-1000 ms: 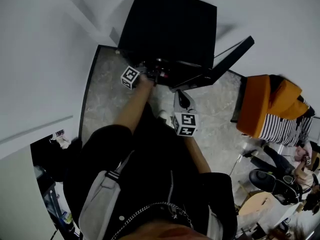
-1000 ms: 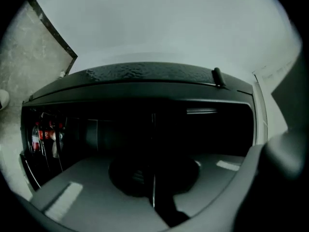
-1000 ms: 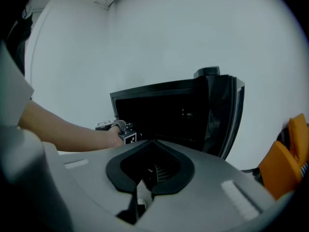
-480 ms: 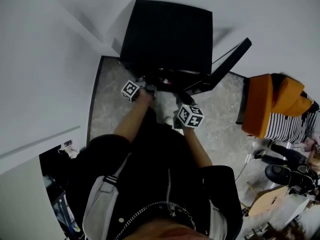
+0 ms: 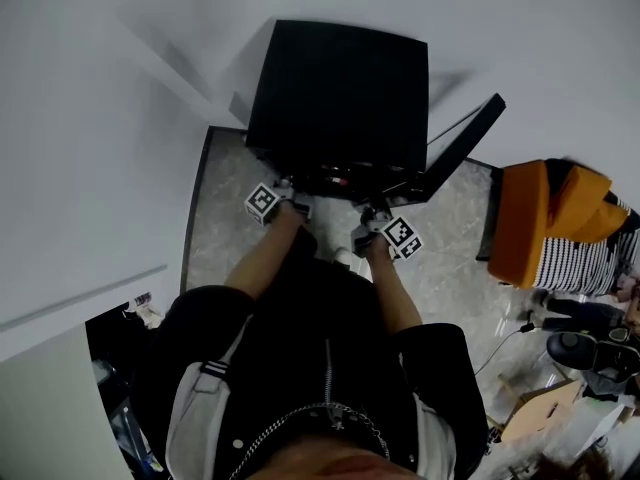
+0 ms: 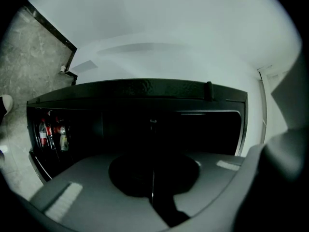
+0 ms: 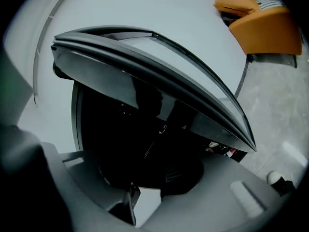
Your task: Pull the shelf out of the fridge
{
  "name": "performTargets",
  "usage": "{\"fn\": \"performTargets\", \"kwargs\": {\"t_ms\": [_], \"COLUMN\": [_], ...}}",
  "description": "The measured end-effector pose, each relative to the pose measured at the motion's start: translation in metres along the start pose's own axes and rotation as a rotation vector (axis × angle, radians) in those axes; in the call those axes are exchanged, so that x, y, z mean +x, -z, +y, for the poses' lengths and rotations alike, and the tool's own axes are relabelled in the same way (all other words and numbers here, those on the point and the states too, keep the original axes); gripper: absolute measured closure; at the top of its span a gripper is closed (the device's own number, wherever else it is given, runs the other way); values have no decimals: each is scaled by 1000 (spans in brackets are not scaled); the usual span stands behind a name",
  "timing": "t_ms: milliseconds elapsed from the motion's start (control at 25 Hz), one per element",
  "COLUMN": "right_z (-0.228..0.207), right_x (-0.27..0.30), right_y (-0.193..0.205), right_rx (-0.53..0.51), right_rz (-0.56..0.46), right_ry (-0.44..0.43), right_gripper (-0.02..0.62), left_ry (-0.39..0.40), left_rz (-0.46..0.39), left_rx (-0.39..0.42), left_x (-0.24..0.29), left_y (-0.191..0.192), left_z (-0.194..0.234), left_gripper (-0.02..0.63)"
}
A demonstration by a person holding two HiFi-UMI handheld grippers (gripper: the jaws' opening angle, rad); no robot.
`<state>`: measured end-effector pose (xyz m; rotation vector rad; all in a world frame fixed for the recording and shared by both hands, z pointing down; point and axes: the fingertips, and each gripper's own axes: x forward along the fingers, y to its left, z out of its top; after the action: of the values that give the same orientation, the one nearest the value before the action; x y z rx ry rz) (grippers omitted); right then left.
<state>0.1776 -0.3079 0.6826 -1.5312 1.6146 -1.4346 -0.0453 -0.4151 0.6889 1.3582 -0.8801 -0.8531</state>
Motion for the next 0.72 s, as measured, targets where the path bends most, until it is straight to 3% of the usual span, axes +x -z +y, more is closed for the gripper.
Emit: {"fn": "performTargets", "kwargs": {"t_ms": [480,640,720], "right_z": [-7,-6,-9], "right_x": [29,34,33], "right_y": [-23,-25,-24], "right_rx": [160,179,195], "right_rz": [-85,-88,-92], "right_ry": [-83,-98,-94], "right_gripper": [468,541,548], "left_ry": [15,35,43], "left_rz": [74,112,123], "left_rx": [-21,-39,-34], "left_x": [-13,-18,-23], "left_y": [6,10,8], "left_z": [-5,-7,-6], "left_gripper": [583,581,578]}}
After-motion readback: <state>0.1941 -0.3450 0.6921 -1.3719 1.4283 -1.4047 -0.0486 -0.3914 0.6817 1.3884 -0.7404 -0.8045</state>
